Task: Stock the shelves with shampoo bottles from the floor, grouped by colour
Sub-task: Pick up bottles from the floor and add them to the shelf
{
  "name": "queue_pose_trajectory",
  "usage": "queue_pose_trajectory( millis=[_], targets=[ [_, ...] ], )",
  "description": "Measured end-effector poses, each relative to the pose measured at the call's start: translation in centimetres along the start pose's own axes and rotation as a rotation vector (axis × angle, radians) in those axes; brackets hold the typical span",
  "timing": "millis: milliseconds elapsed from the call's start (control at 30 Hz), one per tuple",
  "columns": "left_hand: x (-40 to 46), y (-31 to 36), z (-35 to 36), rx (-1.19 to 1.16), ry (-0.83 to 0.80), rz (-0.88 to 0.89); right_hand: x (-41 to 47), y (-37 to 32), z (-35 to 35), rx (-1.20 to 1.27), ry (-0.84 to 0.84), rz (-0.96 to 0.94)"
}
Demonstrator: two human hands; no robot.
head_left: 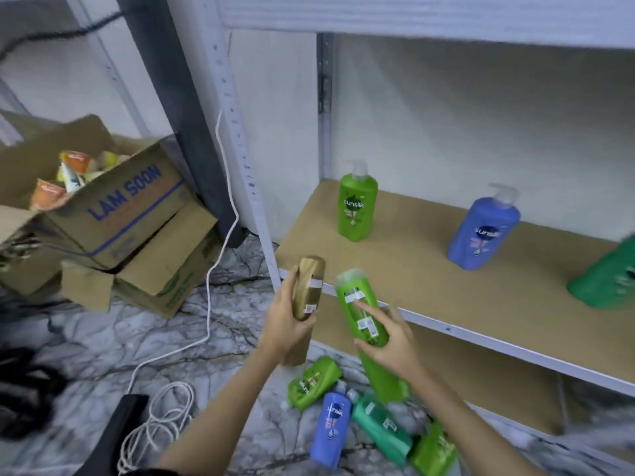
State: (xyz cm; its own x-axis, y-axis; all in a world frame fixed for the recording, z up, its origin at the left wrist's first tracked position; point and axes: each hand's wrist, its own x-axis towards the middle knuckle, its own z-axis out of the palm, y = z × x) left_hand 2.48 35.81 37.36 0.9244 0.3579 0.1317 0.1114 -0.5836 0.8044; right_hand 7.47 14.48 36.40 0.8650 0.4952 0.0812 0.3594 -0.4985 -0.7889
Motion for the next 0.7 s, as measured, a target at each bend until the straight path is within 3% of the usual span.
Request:
queue_pose_trajectory(
  millis=[333, 533, 700],
  targets=[
    [2.3, 23.3, -14.2, -0.071, 0.148, 0.224, 0.7, -21.0, -17.4, -0.069, 0.201, -0.155],
    [2.2, 34.1, -19.4, -0.205, 0.308, 0.351, 0.1, -28.7, -24.7, -0.078, 0.273, -0.278],
    [3.3, 38.6, -21.9, -0.226, 0.365, 0.482, 0.1, -32.2, -27.9, -0.028, 0.368, -0.352]
  ],
)
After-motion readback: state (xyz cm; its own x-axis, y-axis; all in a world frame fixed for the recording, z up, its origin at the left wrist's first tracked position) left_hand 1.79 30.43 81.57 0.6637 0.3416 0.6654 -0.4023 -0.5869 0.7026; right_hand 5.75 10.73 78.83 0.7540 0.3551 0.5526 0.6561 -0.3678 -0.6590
